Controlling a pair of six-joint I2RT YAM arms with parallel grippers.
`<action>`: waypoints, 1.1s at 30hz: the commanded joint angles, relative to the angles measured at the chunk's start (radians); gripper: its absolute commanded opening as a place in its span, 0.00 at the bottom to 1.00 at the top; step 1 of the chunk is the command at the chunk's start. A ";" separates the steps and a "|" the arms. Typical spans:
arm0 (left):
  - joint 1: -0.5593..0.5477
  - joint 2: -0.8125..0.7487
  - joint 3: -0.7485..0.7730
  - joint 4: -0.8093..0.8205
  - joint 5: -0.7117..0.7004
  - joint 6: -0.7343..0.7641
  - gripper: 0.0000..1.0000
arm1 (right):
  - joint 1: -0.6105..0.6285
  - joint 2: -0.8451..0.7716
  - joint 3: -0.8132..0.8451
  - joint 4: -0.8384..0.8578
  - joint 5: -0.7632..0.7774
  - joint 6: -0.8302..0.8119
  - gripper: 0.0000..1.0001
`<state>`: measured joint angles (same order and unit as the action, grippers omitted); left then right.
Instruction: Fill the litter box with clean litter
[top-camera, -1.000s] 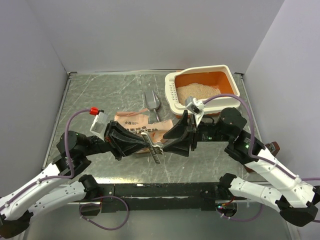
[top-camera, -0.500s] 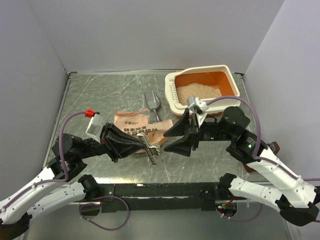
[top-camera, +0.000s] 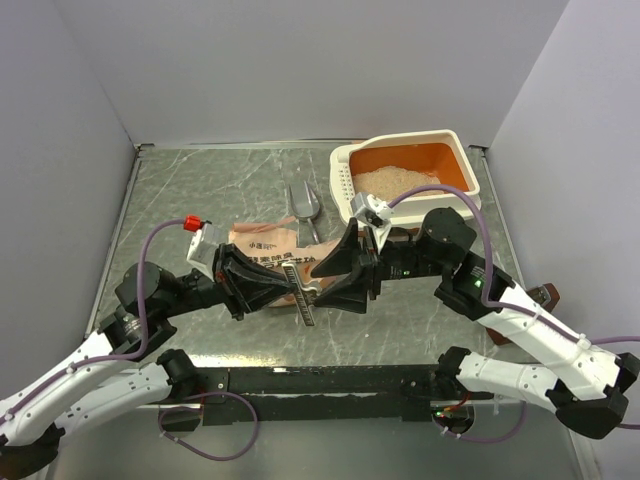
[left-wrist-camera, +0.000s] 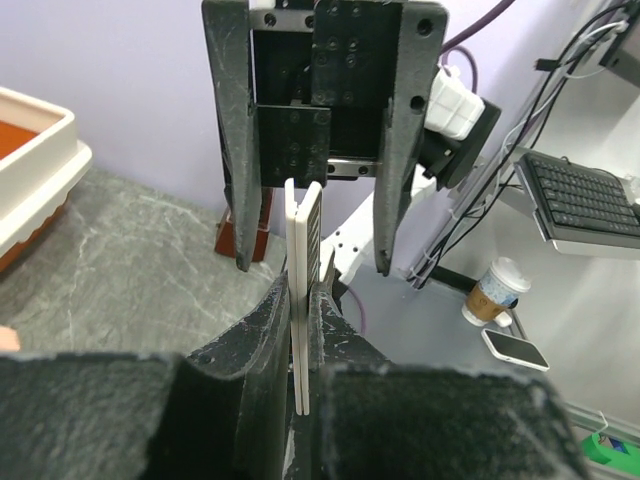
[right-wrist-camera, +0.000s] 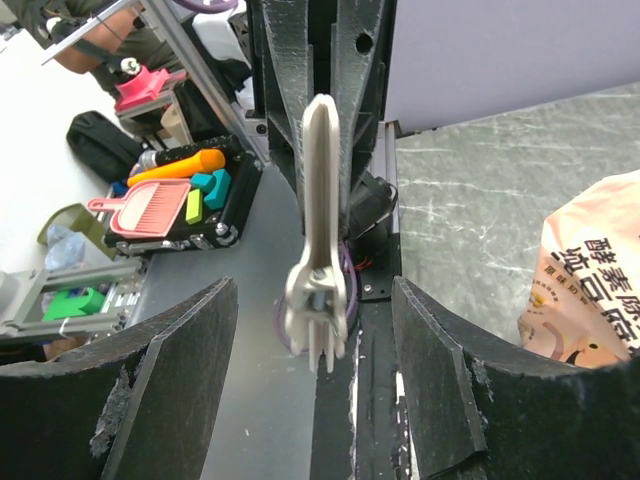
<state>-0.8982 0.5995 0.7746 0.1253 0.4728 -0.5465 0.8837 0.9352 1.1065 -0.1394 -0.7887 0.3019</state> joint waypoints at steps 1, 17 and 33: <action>-0.001 0.006 0.055 -0.012 -0.030 0.019 0.01 | 0.018 0.010 0.021 0.067 -0.017 0.000 0.70; -0.001 -0.001 0.071 -0.026 -0.030 0.023 0.01 | 0.049 0.042 0.029 -0.004 0.006 -0.029 0.09; -0.001 -0.043 0.092 -0.212 -0.138 0.137 0.99 | 0.066 -0.010 0.061 -0.116 0.279 -0.125 0.00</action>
<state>-0.8974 0.5529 0.8158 0.0128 0.4049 -0.4858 0.9466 0.9592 1.1065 -0.1902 -0.6281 0.2333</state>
